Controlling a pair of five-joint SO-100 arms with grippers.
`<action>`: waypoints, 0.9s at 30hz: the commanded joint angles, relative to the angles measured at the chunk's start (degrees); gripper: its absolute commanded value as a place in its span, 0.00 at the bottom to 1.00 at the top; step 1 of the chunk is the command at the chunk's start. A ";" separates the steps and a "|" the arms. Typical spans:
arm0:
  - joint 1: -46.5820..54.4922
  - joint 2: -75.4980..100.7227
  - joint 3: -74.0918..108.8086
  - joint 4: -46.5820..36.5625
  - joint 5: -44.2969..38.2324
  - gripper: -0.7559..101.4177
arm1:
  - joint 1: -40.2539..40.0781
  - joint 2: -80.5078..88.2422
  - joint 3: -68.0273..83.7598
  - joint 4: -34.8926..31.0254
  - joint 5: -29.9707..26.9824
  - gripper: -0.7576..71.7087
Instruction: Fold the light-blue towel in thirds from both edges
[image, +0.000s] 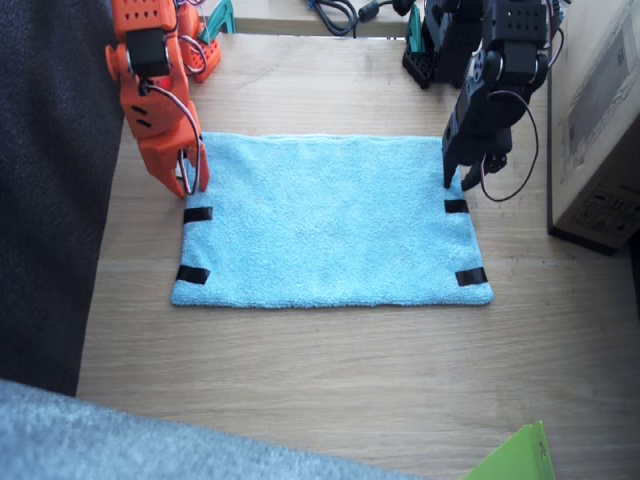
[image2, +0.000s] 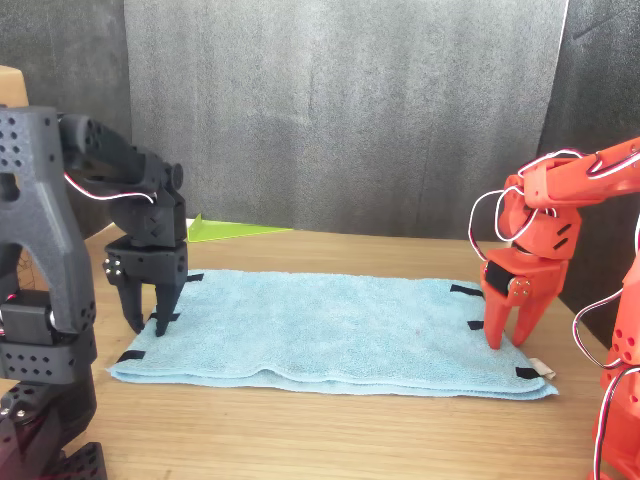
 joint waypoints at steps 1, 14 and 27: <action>1.23 0.97 -0.97 0.97 0.26 0.08 | 1.49 -0.97 0.09 1.05 0.62 0.21; 1.05 1.67 -0.35 0.79 0.26 0.01 | 2.29 -1.67 -0.09 1.41 0.35 0.01; 0.62 1.67 -0.26 0.44 0.09 0.01 | 5.89 5.27 -7.12 10.02 -1.14 0.01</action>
